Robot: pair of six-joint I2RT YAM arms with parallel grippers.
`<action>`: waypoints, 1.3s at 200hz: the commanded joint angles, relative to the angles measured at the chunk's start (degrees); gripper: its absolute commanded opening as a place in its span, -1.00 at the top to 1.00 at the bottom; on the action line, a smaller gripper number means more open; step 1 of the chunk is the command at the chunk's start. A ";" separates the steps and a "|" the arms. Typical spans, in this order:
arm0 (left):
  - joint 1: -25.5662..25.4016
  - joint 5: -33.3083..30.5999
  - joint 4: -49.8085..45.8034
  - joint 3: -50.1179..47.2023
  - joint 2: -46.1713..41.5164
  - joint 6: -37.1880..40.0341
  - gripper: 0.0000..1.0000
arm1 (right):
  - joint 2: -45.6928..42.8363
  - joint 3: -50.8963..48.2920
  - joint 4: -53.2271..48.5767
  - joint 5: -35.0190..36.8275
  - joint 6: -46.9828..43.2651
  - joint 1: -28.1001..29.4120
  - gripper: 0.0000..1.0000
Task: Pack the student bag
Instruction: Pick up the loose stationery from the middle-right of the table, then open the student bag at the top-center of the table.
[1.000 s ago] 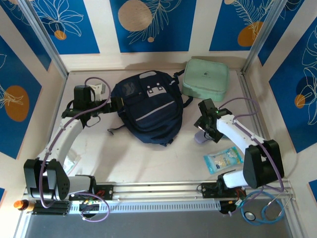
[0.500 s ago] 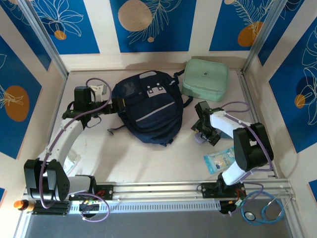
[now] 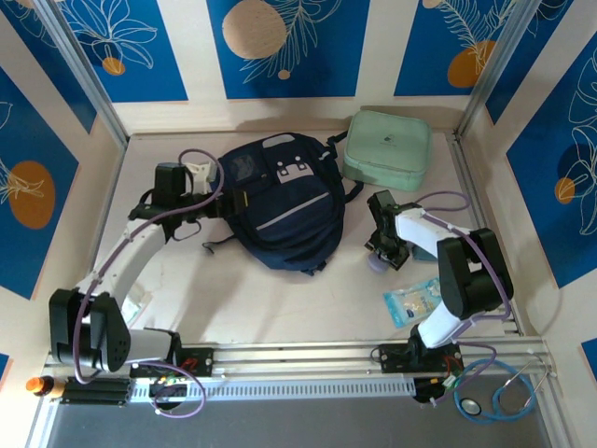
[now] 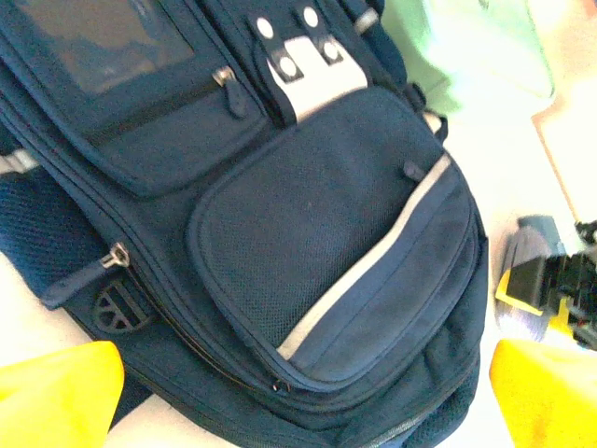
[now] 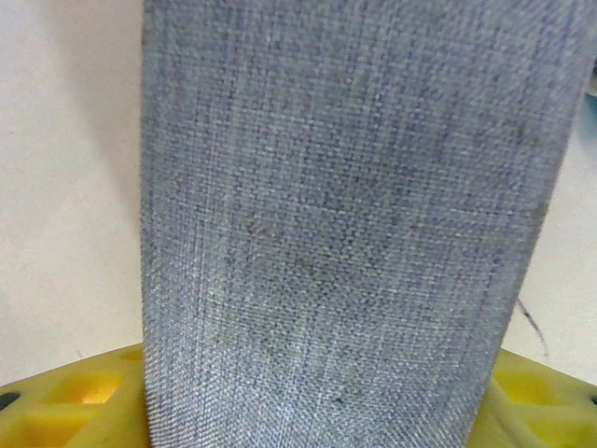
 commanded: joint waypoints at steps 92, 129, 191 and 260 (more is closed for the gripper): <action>-22.06 -14.18 -10.02 16.24 18.41 27.53 -0.96 | -18.38 -0.68 3.47 -4.40 -4.19 2.59 -0.11; -27.10 -22.39 -15.89 23.17 26.96 35.84 -0.69 | -19.18 0.35 4.47 -5.76 -3.99 2.95 -0.11; -29.80 -34.15 -20.88 33.84 37.90 37.41 -0.38 | -19.27 1.95 5.21 -6.88 -4.21 2.60 -0.11; -29.50 -36.91 -24.10 38.06 37.35 37.47 0.20 | -21.33 2.06 5.17 -7.27 -3.68 2.29 -0.11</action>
